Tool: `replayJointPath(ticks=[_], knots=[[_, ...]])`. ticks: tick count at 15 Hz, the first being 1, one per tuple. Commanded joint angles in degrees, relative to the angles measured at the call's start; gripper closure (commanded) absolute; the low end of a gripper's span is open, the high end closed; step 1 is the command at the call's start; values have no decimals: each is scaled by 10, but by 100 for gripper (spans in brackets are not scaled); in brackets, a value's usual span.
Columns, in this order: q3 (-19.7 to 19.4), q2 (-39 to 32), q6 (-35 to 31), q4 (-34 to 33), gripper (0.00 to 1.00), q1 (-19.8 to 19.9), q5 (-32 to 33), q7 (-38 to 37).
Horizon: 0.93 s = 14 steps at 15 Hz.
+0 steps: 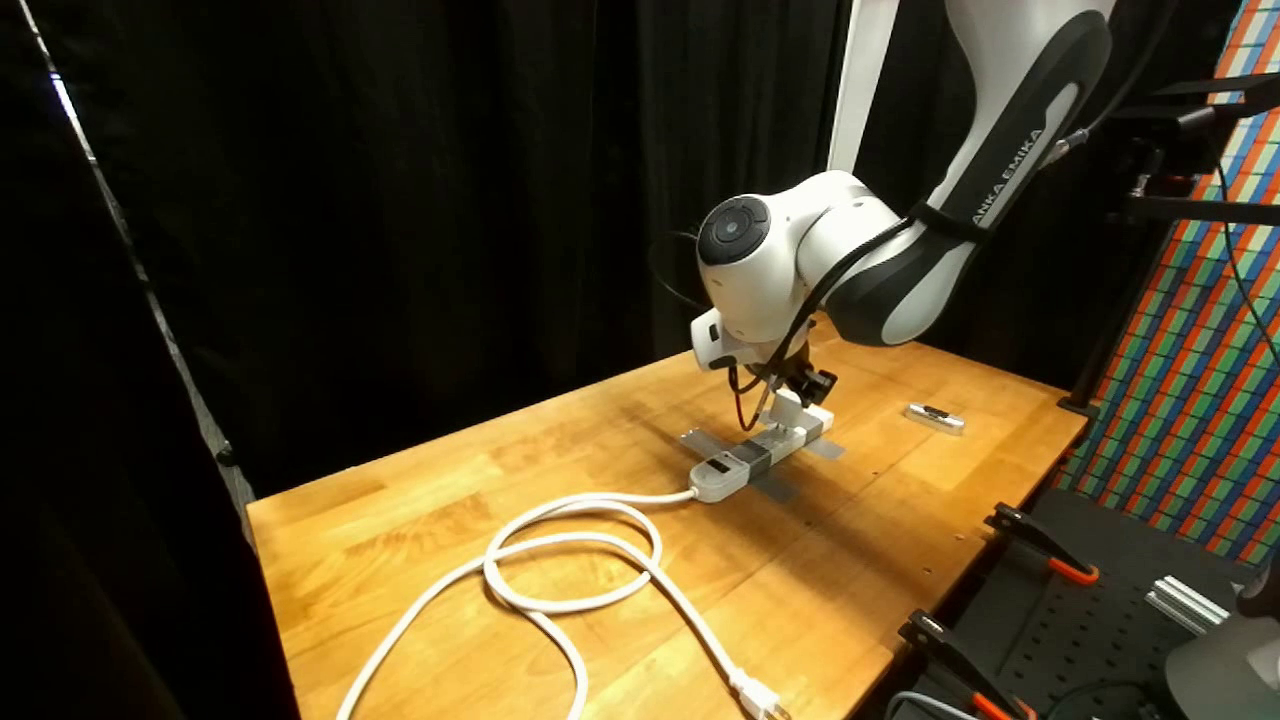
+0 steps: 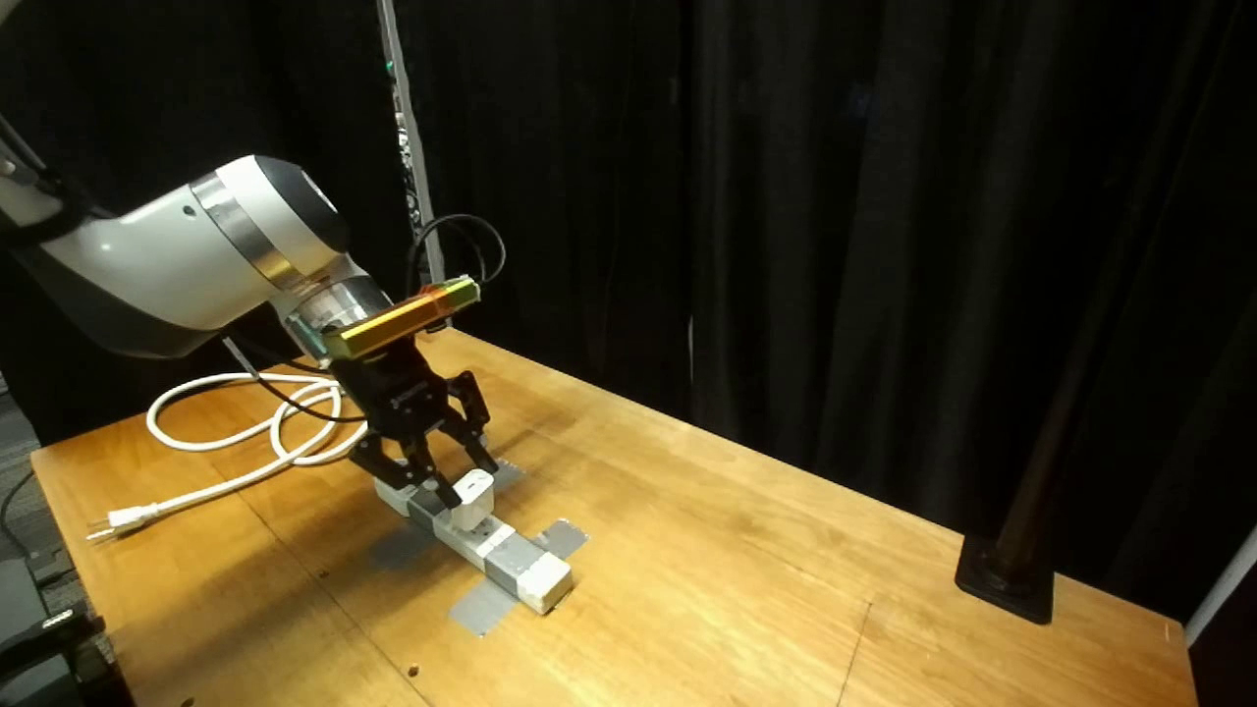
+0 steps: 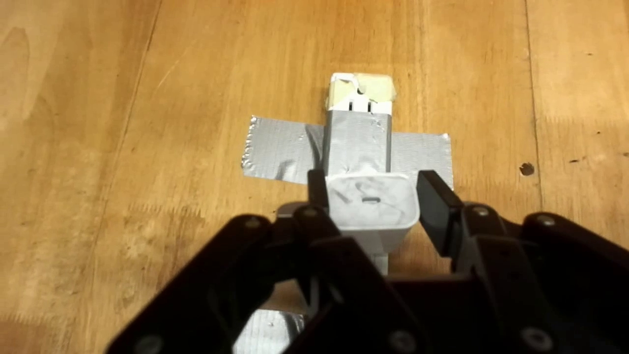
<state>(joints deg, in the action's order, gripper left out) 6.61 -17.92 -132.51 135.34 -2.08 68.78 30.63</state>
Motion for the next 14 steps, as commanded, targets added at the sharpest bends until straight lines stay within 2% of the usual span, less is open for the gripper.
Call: replayJointPath(ticks=[1, 14], knots=[[-3, 9, -9, 2, 77, -2, 13, -18], [-11, -13, -14, -12, 77, 2, 13, -22]])
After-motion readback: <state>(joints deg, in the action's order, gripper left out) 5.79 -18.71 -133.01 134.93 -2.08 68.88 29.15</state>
